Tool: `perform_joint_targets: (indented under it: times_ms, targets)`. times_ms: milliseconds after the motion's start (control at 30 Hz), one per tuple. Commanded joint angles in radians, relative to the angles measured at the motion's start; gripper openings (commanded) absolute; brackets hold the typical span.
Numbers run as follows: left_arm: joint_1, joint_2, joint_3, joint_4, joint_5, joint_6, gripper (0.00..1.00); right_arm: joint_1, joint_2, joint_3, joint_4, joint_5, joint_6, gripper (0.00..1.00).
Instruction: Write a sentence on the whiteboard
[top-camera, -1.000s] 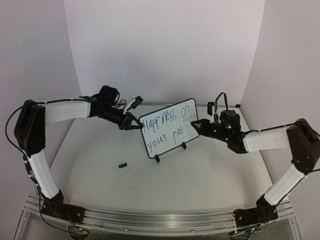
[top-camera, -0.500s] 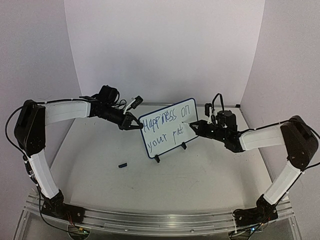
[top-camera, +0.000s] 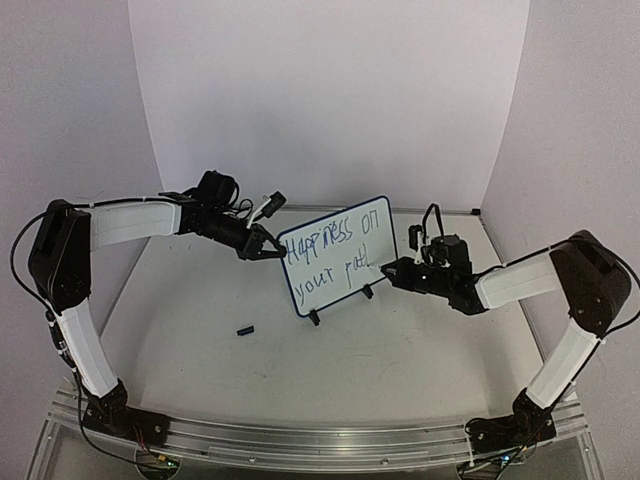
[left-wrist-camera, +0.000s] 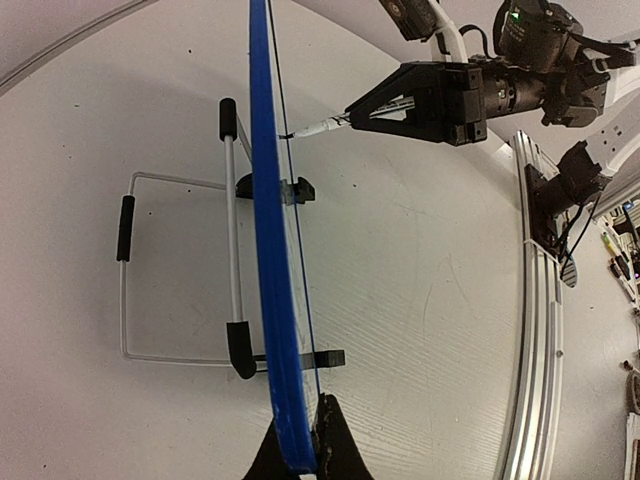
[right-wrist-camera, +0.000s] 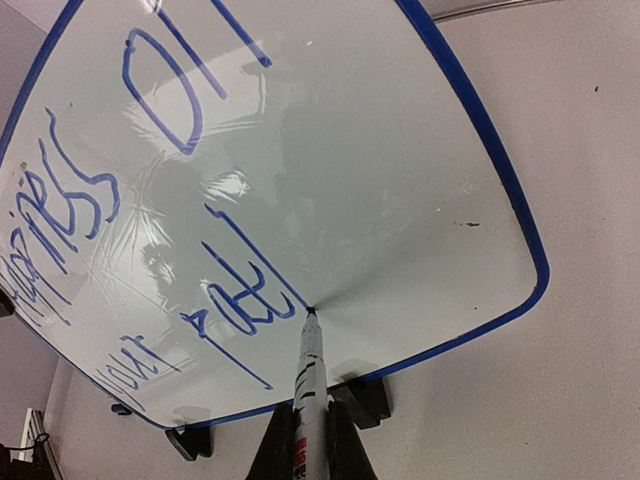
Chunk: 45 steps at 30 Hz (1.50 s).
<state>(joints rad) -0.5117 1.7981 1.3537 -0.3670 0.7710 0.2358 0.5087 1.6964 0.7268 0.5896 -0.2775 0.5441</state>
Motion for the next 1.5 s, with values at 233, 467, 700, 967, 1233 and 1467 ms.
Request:
perform_joint_targets:
  times_ms: [233, 467, 700, 967, 1233, 1467]
  targets:
    - [-0.025, 0.021, -0.019, -0.101, -0.093, 0.061, 0.0, -0.004, -0.02, 0.034, 0.017, 0.017, -0.001, 0.0]
    - [-0.026, 0.023, -0.019, -0.101, -0.093, 0.061, 0.0, -0.004, -0.048, 0.053, 0.017, 0.02, -0.006, 0.0]
    - [-0.025, 0.024, -0.019, -0.102, -0.093, 0.061, 0.0, -0.005, -0.046, 0.056, 0.016, 0.046, -0.012, 0.0]
    - [-0.025, 0.023, -0.019, -0.102, -0.093, 0.061, 0.0, -0.005, -0.04, 0.046, 0.017, 0.091, -0.009, 0.0]
    - [-0.025, 0.022, -0.019, -0.103, -0.096, 0.062, 0.0, -0.004, -0.024, 0.015, 0.006, 0.071, 0.008, 0.0]
    - [-0.026, 0.023, -0.019, -0.102, -0.095, 0.063, 0.0, -0.004, -0.014, -0.031, 0.006, 0.065, 0.026, 0.0]
